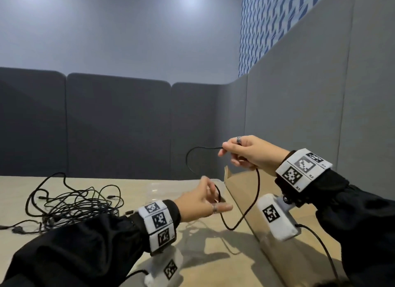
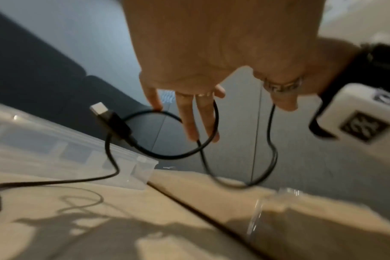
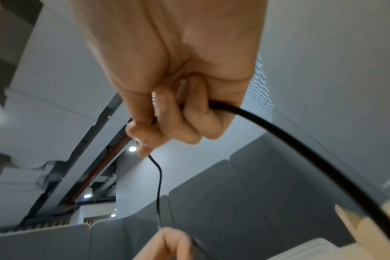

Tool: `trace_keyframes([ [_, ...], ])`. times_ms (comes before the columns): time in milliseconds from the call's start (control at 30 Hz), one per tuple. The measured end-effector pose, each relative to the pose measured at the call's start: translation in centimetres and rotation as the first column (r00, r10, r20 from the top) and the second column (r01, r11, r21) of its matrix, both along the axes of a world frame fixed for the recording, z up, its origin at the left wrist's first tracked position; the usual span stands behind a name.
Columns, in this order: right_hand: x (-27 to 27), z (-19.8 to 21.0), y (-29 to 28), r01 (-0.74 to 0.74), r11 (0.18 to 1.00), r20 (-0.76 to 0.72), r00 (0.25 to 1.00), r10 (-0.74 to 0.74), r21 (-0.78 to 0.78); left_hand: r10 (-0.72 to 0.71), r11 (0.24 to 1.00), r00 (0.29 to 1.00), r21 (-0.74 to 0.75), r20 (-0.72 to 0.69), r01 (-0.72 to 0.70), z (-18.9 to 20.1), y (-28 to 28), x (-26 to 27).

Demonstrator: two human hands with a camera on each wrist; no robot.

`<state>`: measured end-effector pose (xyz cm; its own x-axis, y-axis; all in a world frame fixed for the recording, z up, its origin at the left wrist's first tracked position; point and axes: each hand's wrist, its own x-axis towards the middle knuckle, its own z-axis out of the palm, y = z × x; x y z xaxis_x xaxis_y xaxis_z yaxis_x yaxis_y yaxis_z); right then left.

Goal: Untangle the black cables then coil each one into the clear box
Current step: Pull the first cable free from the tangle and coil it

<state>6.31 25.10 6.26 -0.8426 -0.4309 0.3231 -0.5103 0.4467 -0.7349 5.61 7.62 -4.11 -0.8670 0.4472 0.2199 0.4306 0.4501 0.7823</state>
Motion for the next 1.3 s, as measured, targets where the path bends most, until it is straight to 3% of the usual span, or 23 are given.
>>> trace_keyframes([
  [100, -0.4, 0.0, 0.6, 0.012, 1.0, -0.011, 1.0, -0.012, -0.006, 0.019, 0.978, 0.997, 0.21, -0.075, -0.002, 1.4, -0.3, -0.6],
  [200, -1.9, 0.5, 2.0, 0.281, 0.959, -0.198, 0.939, -0.28, -0.025, 0.033, 0.955, 0.999, 0.295, 0.01, -0.034, 2.5, -2.3, -1.3],
  [233, -2.6, 0.7, 2.8, 0.39, 0.92, -0.257, 0.886, -0.386, -0.041, 0.057, 0.97, 0.998, 0.236, 0.034, -0.064, 2.7, -3.3, -1.5],
  [300, -3.8, 1.2, 5.0, 0.546, 0.833, -0.31, 0.779, -0.546, -0.095, 0.156, 0.987, 0.988, -0.032, -0.003, -0.156, 2.8, -5.7, -2.0],
  [367, -4.6, 1.2, 6.8, 0.613, 0.776, -0.303, 0.719, -0.625, -0.147, 0.203, 0.94, 0.975, -0.259, -0.094, -0.221, 2.8, -8.1, -2.3],
  [567, -6.3, -0.6, 7.2, 0.74, 0.669, -0.334, 0.649, -0.684, 0.069, 0.26, 0.927, 0.957, -0.244, -0.126, -0.284, 3.6, -11.7, -2.6],
  [633, -5.8, -1.2, 5.6, 0.786, 0.563, -0.457, 0.612, -0.645, 0.256, 0.285, 0.929, 0.941, -0.192, -0.182, -0.318, 3.8, -11.9, -2.6],
  [667, -5.1, -1.5, 4.4, 0.767, 0.536, -0.52, 0.636, -0.569, 0.352, 0.288, 0.933, 0.938, -0.163, -0.191, -0.319, 3.8, -11.7, -2.5],
  [733, -4.5, -2.7, 0.7, 0.616, 0.641, -0.518, 0.771, -0.37, 0.458, 0.262, 0.951, 0.943, -0.11, -0.206, -0.288, 3.8, -10.6, -2.2],
  [767, -4.1, -3.4, -1.3, 0.488, 0.716, -0.447, 0.853, -0.269, 0.5, 0.251, 0.958, 0.942, -0.083, -0.222, -0.275, 3.7, -9.7, -2.0],
  [833, -4.0, -5.2, -4.8, 0.227, 0.789, -0.286, 0.956, -0.068, 0.571, 0.239, 0.97, 0.937, 0.012, -0.253, -0.244, 3.5, -8.2, -1.8],
  [900, -4.0, -6.3, -6.7, 0.024, 0.875, -0.163, 0.984, 0.064, 0.484, 0.208, 0.97, 0.958, 0.169, -0.198, -0.176, 3.3, -7.4, -1.5],
  [967, -4.3, -6.5, -6.9, -0.088, 0.961, -0.077, 0.991, 0.112, 0.26, 0.133, 0.929, 0.989, 0.357, -0.068, -0.1, 2.9, -7.3, -1.3],
  [1033, -4.8, -6.1, -6.5, -0.086, 0.996, -0.013, 0.996, 0.086, -0.014, 0.031, 0.871, 0.998, 0.488, 0.051, -0.052, 2.4, -7.6, -1.2],
  [1133, -5.7, -6.0, -6.4, 0.003, 0.955, -0.098, 0.995, -0.034, -0.297, -0.157, 0.843, 0.966, 0.538, 0.205, 0.023, 1.2, -7.6, -1.1],
  [1233, -6.6, -6.9, -7.4, 0.097, 0.913, -0.175, 0.968, -0.179, -0.397, -0.287, 0.842, 0.924, 0.526, 0.251, 0.119, 0.7, -7.7, -0.8],
  [1300, -6.8, -7.6, -7.8, 0.131, 0.947, -0.134, 0.975, -0.176, -0.293, -0.305, 0.758, 0.934, 0.641, 0.184, 0.121, 1.1, -7.9, -0.7],
])
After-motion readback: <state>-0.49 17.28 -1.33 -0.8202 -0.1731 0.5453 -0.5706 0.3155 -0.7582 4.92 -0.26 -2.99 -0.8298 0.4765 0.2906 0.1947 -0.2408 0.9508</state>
